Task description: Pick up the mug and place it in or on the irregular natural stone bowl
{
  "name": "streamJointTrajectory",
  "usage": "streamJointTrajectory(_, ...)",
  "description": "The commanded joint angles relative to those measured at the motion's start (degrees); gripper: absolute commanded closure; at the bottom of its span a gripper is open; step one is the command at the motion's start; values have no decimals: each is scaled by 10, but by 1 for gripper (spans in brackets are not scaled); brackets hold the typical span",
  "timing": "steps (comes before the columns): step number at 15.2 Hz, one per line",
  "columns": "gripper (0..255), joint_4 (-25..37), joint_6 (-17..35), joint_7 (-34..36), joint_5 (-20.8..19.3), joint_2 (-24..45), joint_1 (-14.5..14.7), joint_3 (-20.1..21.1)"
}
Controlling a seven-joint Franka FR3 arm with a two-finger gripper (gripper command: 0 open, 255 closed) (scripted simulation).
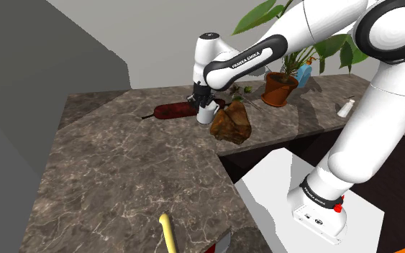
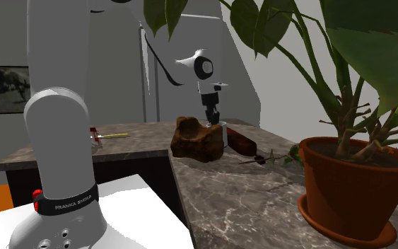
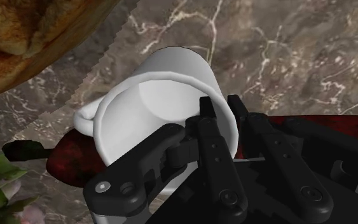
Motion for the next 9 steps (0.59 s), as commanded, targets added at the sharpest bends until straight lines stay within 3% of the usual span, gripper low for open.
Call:
streamJointTrajectory(1, 255, 0, 0, 0, 0, 0, 0, 0)
streamJointTrajectory(9, 255, 21, -48, -17, 18, -29, -1, 3)
